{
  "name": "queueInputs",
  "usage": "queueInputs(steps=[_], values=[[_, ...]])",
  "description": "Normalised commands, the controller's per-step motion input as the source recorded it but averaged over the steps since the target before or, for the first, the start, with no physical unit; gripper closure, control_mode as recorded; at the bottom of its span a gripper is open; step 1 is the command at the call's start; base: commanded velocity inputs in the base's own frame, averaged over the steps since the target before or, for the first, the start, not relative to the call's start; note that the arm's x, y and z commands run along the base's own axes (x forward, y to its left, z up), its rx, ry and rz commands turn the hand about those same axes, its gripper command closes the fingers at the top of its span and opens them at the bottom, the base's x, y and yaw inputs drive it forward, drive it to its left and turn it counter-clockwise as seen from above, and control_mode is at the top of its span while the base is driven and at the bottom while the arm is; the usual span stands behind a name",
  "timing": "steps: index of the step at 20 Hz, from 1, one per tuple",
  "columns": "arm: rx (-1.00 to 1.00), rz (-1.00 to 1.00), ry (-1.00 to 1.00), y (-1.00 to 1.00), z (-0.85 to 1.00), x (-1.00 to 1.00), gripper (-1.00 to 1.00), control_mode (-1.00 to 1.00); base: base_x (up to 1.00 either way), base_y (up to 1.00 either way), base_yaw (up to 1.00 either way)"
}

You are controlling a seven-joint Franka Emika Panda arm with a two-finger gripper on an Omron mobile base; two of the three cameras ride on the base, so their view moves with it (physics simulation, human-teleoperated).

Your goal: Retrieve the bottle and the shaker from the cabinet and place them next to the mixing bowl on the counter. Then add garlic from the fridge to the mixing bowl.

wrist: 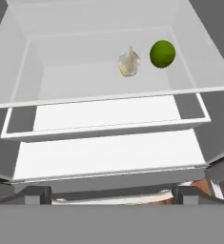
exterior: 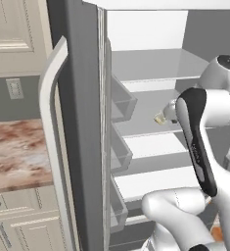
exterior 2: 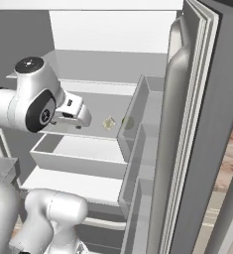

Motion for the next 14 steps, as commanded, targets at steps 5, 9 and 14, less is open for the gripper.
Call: queueInputs(steps=[5, 9, 14], values=[[0.0, -0.04, 0.16, 0.0, -0.54, 1.0, -1.0, -1.0, 0.0, 0.0, 0.0], [0.0, -0.05, 0.07, 0.0, -0.52, 1.0, -1.0, -1.0, 0.0, 0.0, 0.0], [-0.01, -0.04, -0.02, 0.0, -0.35, 0.71, -1.0, -1.0, 0.0, 0.0, 0.0]])
